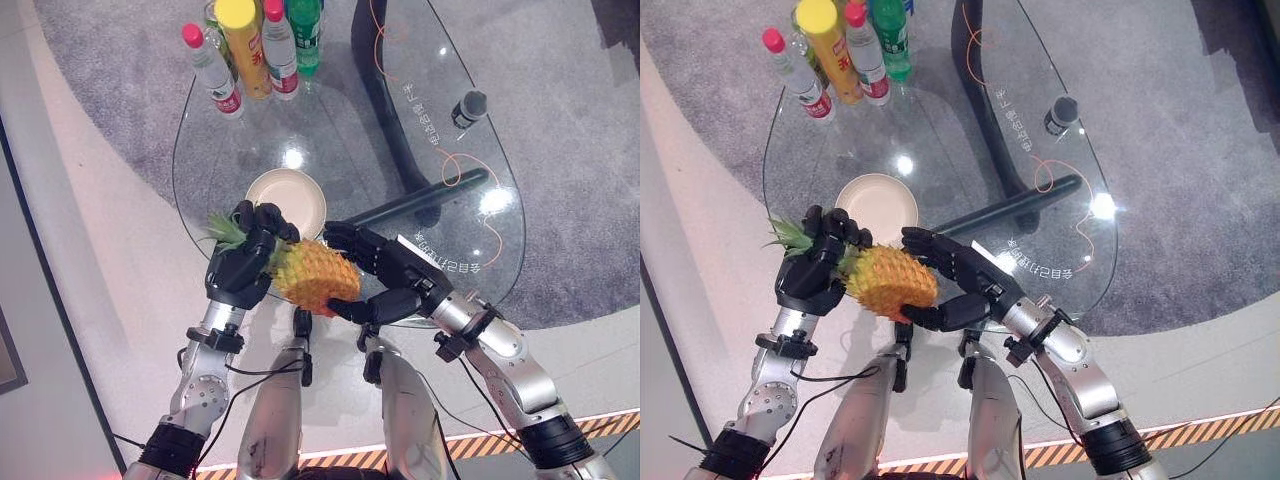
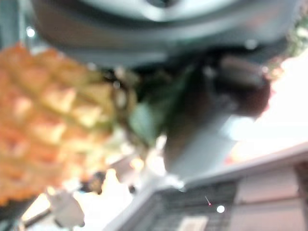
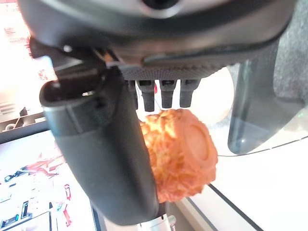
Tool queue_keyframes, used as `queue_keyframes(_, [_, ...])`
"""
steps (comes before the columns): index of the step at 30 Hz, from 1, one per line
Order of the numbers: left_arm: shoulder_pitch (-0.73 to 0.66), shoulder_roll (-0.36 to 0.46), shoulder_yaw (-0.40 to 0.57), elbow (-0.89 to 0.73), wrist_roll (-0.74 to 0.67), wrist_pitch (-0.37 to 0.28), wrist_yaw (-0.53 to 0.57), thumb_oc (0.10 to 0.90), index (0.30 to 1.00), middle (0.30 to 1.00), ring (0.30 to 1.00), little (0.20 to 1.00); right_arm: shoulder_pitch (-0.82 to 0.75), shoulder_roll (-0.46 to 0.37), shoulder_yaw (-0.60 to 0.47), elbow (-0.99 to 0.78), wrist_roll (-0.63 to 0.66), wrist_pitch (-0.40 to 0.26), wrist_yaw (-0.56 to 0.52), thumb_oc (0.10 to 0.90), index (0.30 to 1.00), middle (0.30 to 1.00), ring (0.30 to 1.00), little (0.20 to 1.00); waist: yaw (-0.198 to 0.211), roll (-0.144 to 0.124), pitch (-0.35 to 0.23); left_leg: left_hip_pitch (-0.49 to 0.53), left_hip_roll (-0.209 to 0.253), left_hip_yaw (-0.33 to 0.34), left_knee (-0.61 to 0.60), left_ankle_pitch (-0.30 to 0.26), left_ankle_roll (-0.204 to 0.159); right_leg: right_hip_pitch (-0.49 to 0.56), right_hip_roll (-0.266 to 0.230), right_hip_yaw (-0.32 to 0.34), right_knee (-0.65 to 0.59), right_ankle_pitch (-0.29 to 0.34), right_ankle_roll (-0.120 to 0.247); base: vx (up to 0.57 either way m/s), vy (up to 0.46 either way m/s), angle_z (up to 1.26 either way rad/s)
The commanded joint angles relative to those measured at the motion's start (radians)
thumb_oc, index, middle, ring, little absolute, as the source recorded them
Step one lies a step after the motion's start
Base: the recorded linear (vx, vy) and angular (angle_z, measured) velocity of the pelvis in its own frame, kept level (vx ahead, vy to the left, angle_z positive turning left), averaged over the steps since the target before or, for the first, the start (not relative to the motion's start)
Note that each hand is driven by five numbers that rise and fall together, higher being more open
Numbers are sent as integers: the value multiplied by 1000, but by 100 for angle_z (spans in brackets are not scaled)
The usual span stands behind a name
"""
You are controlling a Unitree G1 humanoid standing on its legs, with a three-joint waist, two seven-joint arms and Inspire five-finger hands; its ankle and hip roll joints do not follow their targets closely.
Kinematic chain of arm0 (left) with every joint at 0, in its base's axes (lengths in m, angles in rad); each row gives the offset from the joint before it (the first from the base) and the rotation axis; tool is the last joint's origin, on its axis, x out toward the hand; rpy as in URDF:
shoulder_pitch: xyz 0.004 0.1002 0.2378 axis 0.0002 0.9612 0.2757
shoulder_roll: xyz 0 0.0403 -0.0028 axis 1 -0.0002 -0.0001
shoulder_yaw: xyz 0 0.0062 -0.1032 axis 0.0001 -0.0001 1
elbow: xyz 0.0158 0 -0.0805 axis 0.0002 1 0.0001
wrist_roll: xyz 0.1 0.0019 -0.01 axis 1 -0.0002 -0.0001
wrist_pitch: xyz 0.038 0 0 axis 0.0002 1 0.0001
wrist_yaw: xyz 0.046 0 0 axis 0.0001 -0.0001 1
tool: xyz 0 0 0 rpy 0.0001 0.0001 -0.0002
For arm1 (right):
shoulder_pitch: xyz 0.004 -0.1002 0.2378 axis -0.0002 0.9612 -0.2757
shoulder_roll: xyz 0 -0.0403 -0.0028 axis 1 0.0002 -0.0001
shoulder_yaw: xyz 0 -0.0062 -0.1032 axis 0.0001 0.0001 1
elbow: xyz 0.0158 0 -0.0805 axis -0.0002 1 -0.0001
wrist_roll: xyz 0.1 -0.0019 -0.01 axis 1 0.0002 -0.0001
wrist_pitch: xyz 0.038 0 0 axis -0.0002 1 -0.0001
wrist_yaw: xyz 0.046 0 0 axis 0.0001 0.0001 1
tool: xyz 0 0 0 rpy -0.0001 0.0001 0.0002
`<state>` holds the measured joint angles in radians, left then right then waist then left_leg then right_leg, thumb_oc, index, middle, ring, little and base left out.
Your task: Pick up the fruit to the plate
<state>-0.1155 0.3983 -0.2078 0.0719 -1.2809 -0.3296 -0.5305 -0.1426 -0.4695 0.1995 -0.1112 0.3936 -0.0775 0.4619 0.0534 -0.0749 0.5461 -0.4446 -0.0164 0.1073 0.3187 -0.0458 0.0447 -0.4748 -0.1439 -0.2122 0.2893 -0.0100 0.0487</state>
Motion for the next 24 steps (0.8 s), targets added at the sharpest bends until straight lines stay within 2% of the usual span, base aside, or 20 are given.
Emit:
queue_keyframes(1, [5, -23, 87, -266, -18, -43, -122, 100, 300, 300, 300, 200, 7, -49, -108, -108, 10, -83, -27, 800, 900, 900, 900, 900, 7, 15, -26, 11, -43, 10, 46, -69, 14, 22, 21, -17, 101, 8, 61, 0, 0, 0])
queue_keyframes(3, [8, -18, 97, -268, -6, -63, -114, 100, 300, 300, 300, 200, 15, -48, -115, -108, 16, -79, -17, 800, 900, 900, 900, 900, 5, 15, -26, 11, -41, 12, 45, -69, 14, 22, 20, -16, 101, 7, 61, 0, 0, 0])
queue_keyframes(9, [-8, -11, 136, -258, 72, -206, -45, 100, 300, 300, 300, 200, 25, -44, -118, -96, 31, -47, 12, 800, 900, 900, 900, 900, 3, 20, -26, 14, -39, 12, 48, -70, 10, 21, 20, -13, 110, -5, 58, 0, 0, 0])
queue_keyframes(16, [-38, -4, 181, -247, 158, -278, 41, 100, 300, 300, 300, 200, 33, -26, -109, -88, 31, -32, 22, 800, 900, 900, 900, 900, 1, 22, -26, 15, -38, 12, 55, -70, 7, 20, 20, -9, 121, -15, 57, 0, 0, 0])
queue_keyframes(20, [-50, -4, 195, -244, 247, -313, 137, 100, 300, 300, 300, 200, 30, -20, -105, -82, 47, -18, 36, 800, 900, 900, 900, 900, 0, 22, -26, 7, -38, 12, 59, -64, 7, 13, 22, -7, 122, -16, 53, 0, 0, 0])
queue_keyframes(24, [-63, 4, 202, -227, 395, -371, 279, 100, 300, 300, 300, 200, 28, -15, -87, -69, 61, 9, 51, 800, 900, 900, 900, 900, 1, 23, -26, 9, -35, 13, 65, -69, 5, 15, 21, -7, 128, -26, 52, 0, 0, 0])
